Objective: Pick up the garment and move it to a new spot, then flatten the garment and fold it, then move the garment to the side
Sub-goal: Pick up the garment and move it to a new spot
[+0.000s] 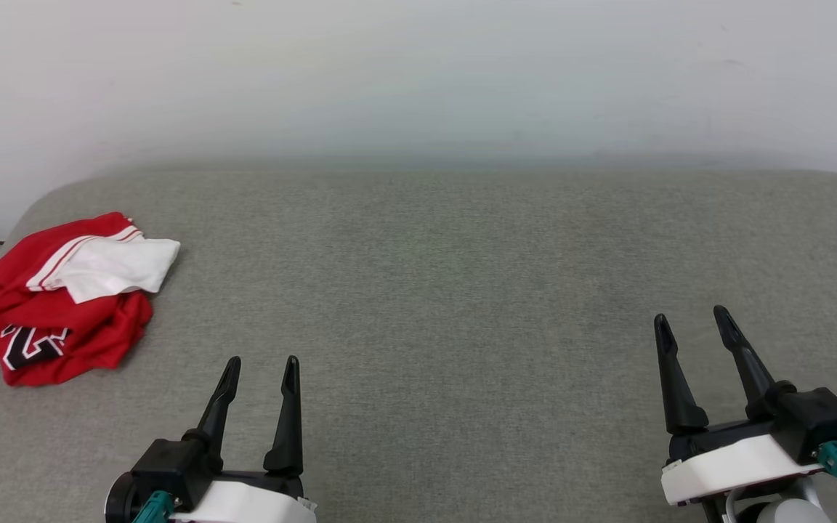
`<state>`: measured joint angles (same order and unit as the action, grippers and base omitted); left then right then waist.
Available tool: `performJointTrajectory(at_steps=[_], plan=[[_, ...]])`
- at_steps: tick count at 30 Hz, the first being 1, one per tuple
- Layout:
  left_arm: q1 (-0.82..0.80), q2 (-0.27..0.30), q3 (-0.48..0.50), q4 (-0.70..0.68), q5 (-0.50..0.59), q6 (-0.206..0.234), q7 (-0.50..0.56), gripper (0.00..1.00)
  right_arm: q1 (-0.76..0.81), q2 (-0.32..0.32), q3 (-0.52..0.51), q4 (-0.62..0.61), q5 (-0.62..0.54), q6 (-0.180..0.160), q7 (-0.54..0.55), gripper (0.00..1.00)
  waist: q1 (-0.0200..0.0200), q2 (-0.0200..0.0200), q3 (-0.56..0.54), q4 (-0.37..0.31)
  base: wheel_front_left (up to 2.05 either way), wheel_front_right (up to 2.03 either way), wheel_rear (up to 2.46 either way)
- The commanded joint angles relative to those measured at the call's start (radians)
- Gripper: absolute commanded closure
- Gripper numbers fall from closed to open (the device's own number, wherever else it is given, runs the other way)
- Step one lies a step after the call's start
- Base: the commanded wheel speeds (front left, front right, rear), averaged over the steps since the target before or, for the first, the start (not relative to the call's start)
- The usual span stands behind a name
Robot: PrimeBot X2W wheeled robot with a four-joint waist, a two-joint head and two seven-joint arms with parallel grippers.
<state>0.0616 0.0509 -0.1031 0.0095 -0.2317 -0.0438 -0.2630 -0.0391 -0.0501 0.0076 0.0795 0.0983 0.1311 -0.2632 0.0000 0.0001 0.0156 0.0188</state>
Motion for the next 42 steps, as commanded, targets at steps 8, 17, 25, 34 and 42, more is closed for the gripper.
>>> performJointTrajectory(at_steps=[8,17,25,34,42], plan=[[0.011,-0.001,0.009,0.016,0.013,0.003,-0.003,0.0,0.027,0.0,0.028,0.015,0.012,-0.001,-0.002,0.0,0.0,-0.0001,-0.008,0.092,0.0,0.0,0.0],[0.025,-0.001,0.033,0.025,0.022,0.002,-0.003,0.0,0.036,0.0,0.06,0.037,0.008,-0.001,-0.003,0.0,0.0,-0.0001,-0.024,0.208,0.0,0.0,0.0],[0.036,-0.001,0.039,0.026,0.03,-0.002,-0.003,0.0,0.041,0.0,0.077,0.045,0.016,-0.001,-0.002,0.0,0.0,-0.0001,-0.029,0.295,0.0,0.0,0.0],[0.045,-0.001,0.042,0.027,0.044,-0.009,-0.003,0.0,0.044,0.0,0.089,0.048,0.024,-0.001,-0.002,0.0,0.0,-0.0001,-0.034,0.363,0.0,0.0,0.0],[0.047,-0.001,0.034,0.014,0.044,0.005,-0.003,0.0,0.034,0.0,0.09,0.043,0.027,-0.001,-0.002,0.0,0.0,-0.0001,-0.027,0.386,0.0,0.0,0.0]])
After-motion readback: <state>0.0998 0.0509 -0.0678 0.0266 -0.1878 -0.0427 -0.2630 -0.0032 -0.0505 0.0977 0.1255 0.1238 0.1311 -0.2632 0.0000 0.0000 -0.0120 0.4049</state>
